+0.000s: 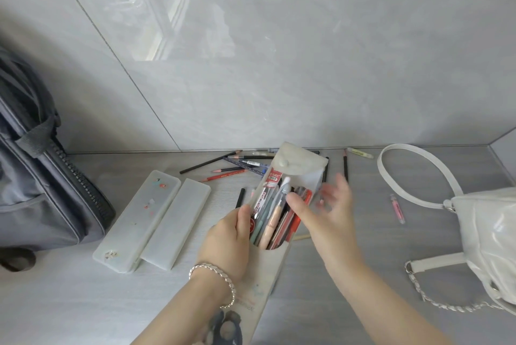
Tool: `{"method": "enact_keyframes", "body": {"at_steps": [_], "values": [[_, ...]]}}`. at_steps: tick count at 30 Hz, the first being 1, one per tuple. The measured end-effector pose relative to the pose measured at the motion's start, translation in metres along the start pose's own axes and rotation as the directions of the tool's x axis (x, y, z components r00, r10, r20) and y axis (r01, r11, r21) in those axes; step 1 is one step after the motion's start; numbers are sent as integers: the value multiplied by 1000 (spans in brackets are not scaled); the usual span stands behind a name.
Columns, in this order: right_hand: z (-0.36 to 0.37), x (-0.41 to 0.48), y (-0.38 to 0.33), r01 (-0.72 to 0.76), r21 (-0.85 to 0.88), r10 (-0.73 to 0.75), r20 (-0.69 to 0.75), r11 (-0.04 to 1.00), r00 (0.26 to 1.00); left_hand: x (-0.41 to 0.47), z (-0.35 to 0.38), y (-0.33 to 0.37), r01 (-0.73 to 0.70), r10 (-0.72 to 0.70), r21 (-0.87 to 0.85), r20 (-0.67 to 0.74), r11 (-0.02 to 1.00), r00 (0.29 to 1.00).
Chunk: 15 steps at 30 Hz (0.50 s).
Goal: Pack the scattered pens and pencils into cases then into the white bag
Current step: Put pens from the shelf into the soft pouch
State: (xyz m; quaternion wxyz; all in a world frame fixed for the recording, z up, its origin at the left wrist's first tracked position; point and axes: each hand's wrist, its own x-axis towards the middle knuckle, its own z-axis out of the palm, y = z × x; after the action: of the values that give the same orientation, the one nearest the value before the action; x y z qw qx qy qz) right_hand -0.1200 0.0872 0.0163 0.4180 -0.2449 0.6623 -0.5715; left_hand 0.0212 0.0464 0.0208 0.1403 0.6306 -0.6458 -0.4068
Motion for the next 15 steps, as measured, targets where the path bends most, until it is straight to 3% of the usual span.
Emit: {"method": "enact_keyframes", "body": {"at_steps": [2,4,9,15], "values": [[5,5,-1,-214,198,180,174,957,968,0,0,2,-34,33,6,33,999,999],[9,8,-3,-288,281,233,216,916,948,0,-1,3,-77,74,38,64,996,995],[15,12,3,-360,402,344,114,842,932,3,-7,9,-163,146,142,121,976,982],[15,12,12,-342,425,389,-27,838,921,1,-9,11,-174,133,189,208,967,969]]}}
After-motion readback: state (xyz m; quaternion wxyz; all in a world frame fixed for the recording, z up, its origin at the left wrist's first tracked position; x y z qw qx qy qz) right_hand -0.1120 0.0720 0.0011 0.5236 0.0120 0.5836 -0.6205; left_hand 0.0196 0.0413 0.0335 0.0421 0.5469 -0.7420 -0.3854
